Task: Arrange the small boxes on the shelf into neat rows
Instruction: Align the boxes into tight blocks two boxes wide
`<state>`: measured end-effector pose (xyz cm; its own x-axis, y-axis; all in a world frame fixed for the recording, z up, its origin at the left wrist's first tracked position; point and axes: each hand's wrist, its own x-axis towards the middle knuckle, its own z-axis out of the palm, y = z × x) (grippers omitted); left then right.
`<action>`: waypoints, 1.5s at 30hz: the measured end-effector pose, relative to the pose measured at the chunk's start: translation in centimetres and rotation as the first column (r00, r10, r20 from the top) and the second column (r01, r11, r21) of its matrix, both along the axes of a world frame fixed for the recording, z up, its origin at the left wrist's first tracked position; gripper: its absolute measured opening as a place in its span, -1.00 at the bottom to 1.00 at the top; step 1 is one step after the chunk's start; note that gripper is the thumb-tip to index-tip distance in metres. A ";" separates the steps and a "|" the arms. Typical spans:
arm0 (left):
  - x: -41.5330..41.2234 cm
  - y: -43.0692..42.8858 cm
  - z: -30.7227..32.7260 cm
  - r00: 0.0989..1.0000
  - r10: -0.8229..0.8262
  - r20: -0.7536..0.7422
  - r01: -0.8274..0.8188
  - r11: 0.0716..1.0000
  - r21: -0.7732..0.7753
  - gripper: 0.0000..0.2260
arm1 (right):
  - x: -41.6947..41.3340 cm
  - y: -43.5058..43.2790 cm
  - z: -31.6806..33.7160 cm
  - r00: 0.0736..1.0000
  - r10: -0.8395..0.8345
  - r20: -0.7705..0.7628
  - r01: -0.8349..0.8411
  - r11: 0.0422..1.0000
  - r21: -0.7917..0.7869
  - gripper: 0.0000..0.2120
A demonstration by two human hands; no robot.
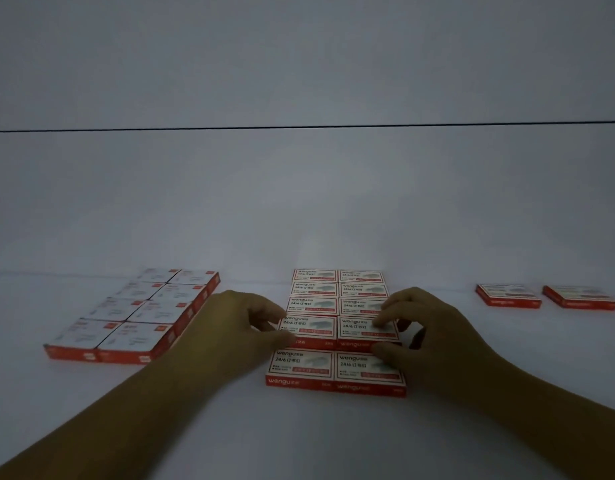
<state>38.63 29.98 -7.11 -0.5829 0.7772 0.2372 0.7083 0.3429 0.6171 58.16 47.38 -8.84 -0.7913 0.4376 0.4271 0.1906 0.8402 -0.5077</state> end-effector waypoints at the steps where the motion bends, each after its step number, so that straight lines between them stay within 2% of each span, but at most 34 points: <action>1: 0.0 0.0 0.0 1.000 0.006 0.005 -0.006 1.000 -0.005 -0.90 | 0.0 0.0 -0.1 1.000 0.007 0.000 -0.007 1.000 -0.009 -0.74; 7: -0.1 -0.1 0.2 1.000 0.024 -0.002 -0.025 0.999 -0.046 -0.79 | -0.1 0.3 -0.1 0.999 0.033 0.029 -0.033 0.999 -0.018 -0.76; 10: 0.8 0.0 1.8 1.000 -0.023 0.005 0.022 1.000 0.014 -0.58 | 0.4 0.6 1.4 0.985 0.101 0.137 -0.093 0.994 -0.059 -0.61; 12: 2.2 1.2 3.4 0.993 -0.077 -0.088 0.081 0.995 0.050 -0.51 | 1.9 2.2 3.5 0.966 0.124 0.226 -0.103 0.989 -0.103 -0.60; 14: 4.3 3.1 4.8 0.968 -0.170 -0.183 0.180 0.983 0.039 -0.54 | 4.2 4.9 5.3 0.965 0.055 0.255 -0.043 0.998 -0.054 -0.70; 17: 8.0 7.7 5.7 0.889 -0.349 -0.297 0.349 0.936 -0.057 -0.72 | 9.3 10.0 6.1 0.971 -0.216 0.103 0.221 0.974 -0.046 -0.85; 19: 10.6 11.6 5.0 0.826 -0.435 -0.359 0.413 0.900 -0.140 -0.70 | 12.6 13.4 5.4 0.879 -0.460 0.123 0.462 0.887 0.011 -0.82; 21: 12.9 15.6 3.8 0.775 -0.498 -0.388 0.432 0.867 -0.249 -0.61 | 14.8 15.9 4.2 0.773 -0.590 0.235 0.592 0.803 0.069 -0.72; 24: 14.9 20.7 2.6 0.740 -0.549 -0.389 0.425 0.830 -0.363 -0.58 | 15.3 17.4 2.6 0.747 -0.556 0.365 0.557 0.823 0.112 -0.63; 27: 15.7 23.9 1.5 0.716 -0.562 -0.415 0.393 0.815 -0.426 -0.67 | 15.1 17.5 2.4 0.735 -0.562 0.379 0.557 0.819 0.135 -0.60; 30: 16.0 25.1 0.2 0.741 -0.520 -0.425 0.344 0.838 -0.424 -0.71 | 15.2 17.9 2.6 0.684 -0.580 0.443 0.571 0.803 0.169 -0.68; 32: 16.0 25.2 0.0 0.781 -0.458 -0.426 0.311 0.875 -0.370 -0.76 | 15.3 18.2 2.7 0.664 -0.570 0.485 0.559 0.808 0.184 -0.67; 34: 15.7 25.1 0.2 0.820 -0.417 -0.392 0.300 0.896 -0.326 -0.85 | 15.4 18.3 2.7 0.693 -0.543 0.475 0.538 0.827 0.160 -0.69; 39: 15.2 23.9 0.5 0.832 -0.397 -0.387 0.323 0.915 -0.242 -0.81 | 15.3 17.9 2.4 0.813 -0.489 0.316 0.493 0.867 0.074 -0.78; 42: 14.3 22.5 1.7 0.820 -0.351 -0.452 0.338 0.934 -0.113 -0.78 | 14.3 16.8 2.8 0.891 -0.392 0.228 0.387 0.919 0.069 -0.71; 45: 12.6 20.2 3.2 0.813 -0.314 -0.490 0.342 0.939 -0.034 -0.71 | 13.5 15.5 3.7 0.930 -0.355 0.096 0.349 0.934 0.081 -0.65</action>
